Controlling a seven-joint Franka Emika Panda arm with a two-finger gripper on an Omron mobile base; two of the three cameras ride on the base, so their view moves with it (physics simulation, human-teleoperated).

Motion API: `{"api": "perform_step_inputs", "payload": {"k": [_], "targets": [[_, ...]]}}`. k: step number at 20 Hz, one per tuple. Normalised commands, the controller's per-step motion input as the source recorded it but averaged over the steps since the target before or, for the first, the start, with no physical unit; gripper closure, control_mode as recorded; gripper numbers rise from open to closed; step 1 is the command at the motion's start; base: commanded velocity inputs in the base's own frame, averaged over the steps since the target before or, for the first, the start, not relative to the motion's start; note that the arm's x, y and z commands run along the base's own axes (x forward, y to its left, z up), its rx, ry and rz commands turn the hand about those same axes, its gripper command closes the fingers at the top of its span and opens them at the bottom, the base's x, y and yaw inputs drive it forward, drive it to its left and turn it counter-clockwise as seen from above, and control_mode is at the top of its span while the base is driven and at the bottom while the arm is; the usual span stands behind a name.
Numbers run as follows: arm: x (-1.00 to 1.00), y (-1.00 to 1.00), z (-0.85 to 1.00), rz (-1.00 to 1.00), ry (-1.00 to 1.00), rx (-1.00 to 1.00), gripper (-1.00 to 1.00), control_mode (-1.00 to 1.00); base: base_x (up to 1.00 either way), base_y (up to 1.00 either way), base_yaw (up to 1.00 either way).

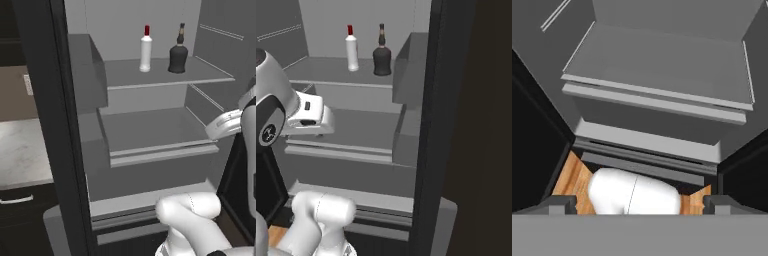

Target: Place the liquors on the top shelf of the fridge to keep them out of children's reach, and place the apple on lower shelves for easy access.

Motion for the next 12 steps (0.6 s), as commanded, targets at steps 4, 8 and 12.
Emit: {"api": "perform_step_inputs", "payload": {"k": [4, 8, 12], "targets": [[0.0, 0.0, 0.0, 0.0, 0.0, 0.0, -1.0, 1.0, -1.0, 0.02, 0.12], [0.0, 0.0, 0.0, 0.0, 0.0, 0.0, -1.0, 1.0, -1.0, 0.36, 0.46], [0.0, 0.0, 0.0, 0.0, 0.0, 0.0, -1.0, 1.0, -0.9, 0.72, 0.67]]}}
